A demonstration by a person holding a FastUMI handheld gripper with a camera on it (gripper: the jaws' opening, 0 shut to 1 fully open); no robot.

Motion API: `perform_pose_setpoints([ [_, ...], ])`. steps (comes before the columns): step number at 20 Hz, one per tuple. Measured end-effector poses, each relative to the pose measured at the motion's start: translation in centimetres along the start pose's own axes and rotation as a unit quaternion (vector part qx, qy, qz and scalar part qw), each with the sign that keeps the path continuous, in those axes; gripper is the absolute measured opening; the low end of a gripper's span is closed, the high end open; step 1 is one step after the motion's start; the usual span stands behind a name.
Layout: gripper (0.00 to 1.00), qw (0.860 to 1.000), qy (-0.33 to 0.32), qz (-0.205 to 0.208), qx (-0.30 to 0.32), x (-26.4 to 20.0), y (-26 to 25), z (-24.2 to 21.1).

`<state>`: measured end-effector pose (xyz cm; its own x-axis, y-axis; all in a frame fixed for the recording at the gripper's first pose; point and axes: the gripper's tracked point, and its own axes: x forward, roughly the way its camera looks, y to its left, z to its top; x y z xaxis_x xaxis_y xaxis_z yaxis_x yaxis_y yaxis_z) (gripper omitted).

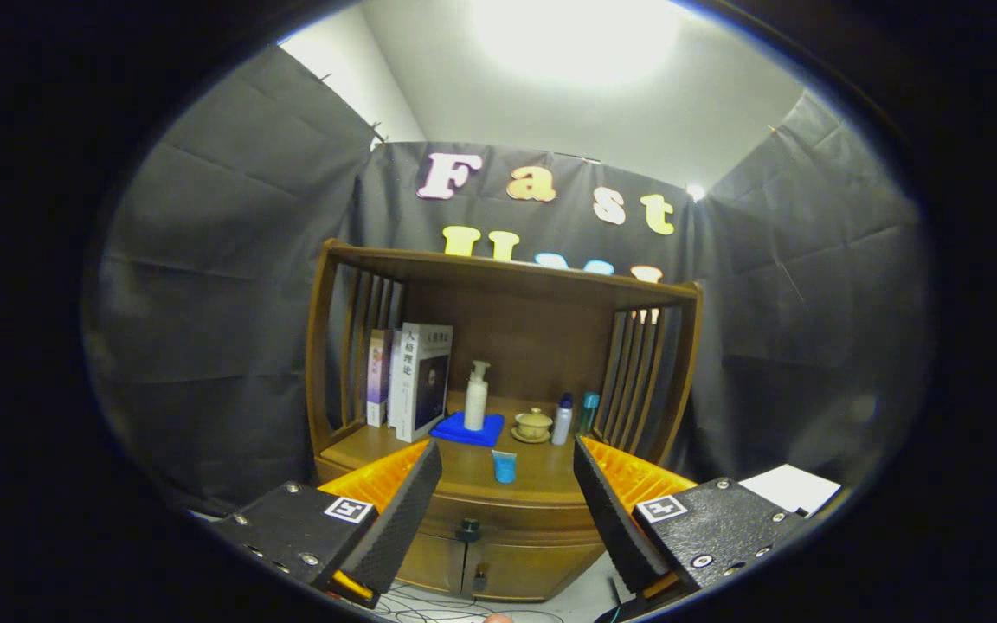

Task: Pull open the drawer, take out the items inside it, and place them on the countertop above the cabinet.

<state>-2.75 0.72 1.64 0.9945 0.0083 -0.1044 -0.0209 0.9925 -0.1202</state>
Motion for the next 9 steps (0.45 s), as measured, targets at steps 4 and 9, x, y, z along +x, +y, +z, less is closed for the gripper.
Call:
perform_pose_setpoints([
  [4,0.95,0.999,-0.007,0.02,-0.034,-0.1,2.6,0.0],
  [9,0.95,0.999,0.017,0.029,-0.001,0.8,3.8,-2.2],
])
